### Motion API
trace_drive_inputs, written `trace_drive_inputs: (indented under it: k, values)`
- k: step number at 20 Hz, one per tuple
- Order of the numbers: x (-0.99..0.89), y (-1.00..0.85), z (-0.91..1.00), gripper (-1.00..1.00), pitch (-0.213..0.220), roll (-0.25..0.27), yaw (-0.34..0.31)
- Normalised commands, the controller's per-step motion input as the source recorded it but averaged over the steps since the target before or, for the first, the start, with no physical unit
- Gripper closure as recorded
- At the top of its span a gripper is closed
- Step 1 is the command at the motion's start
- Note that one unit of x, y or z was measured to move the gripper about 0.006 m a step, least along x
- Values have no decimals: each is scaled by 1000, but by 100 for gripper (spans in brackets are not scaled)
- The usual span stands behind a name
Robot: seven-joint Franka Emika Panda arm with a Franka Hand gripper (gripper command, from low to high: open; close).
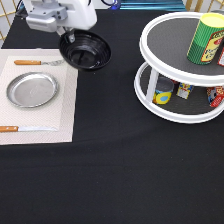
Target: Pick up the bowl from the lazy Susan and put bowl on the plate
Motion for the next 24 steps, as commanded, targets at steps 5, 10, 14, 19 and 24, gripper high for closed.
trace_drive_inputs:
  k: [5,10,14,19,24]
  values:
    - [-2,-263,-325,100,-63,0,-288]
    - [-89,-313,-257,100,-95,0,-269]
    - [-95,-431,-82,100,-95,0,-222]
    - [-109,-581,0,100,-87,0,-163]
    - [-355,-549,-271,100,-131,-24,-153]
